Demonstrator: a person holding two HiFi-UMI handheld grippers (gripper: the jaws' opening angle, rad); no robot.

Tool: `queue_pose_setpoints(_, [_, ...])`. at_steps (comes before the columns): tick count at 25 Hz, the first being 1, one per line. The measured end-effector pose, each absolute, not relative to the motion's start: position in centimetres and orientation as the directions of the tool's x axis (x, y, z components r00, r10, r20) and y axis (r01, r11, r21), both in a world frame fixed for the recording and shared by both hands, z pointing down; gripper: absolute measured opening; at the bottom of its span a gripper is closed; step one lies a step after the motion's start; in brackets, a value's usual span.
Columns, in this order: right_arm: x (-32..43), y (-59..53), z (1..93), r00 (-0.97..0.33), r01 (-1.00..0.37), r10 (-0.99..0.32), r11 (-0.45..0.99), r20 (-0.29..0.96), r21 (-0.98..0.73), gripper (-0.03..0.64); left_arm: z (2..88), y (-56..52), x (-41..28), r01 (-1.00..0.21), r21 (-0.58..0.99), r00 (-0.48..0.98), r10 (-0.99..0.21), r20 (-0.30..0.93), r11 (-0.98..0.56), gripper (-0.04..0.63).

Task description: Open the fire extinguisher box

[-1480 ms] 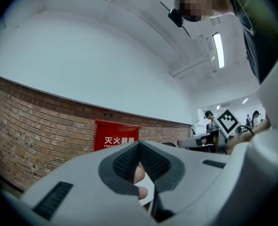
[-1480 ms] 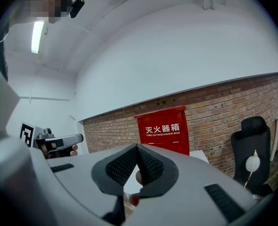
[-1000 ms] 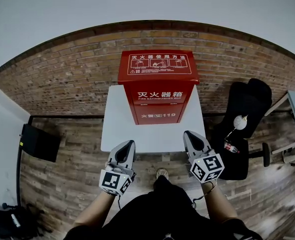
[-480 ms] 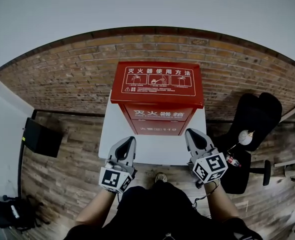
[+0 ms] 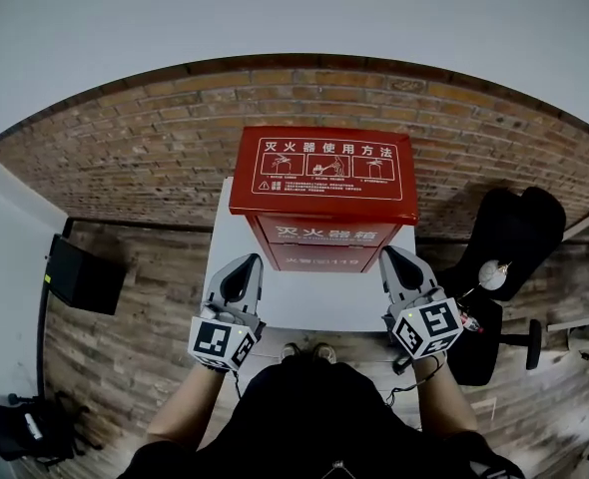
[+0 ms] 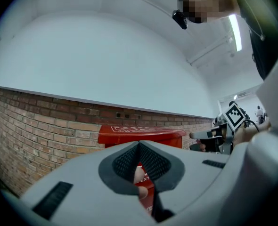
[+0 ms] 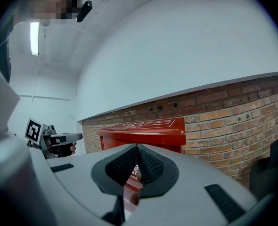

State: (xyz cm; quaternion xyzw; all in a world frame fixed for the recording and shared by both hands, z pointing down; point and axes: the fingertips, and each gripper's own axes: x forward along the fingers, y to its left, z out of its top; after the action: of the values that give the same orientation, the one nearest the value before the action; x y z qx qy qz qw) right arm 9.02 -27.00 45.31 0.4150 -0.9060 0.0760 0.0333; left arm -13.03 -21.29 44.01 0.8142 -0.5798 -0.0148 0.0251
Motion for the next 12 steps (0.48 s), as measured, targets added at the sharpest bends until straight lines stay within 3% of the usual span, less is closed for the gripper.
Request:
queue_pose_setpoints(4, [10.0,-27.6,44.3,-0.631,-0.776,-0.768,0.624,0.111,-0.090,0.023,42.9,-22.5,-14.3,-0.929,0.044,0.367,-0.930,-0.014,-0.367,0.055])
queue_pose_setpoints(7, [11.2,-28.2,43.2,-0.616,-0.788,-0.783,0.612,0.085,-0.071,0.127,42.7,-23.8,-15.1,-0.919,0.022,0.395,-0.919,-0.001,-0.395,0.154])
queue_pose_setpoints(12, [13.3,-30.0,42.8,-0.602,-0.799,-0.795,0.599,0.075,-0.060,0.191,43.4,-26.2,-17.2,-0.917,0.014,0.399,-0.916,0.044,-0.399,0.254])
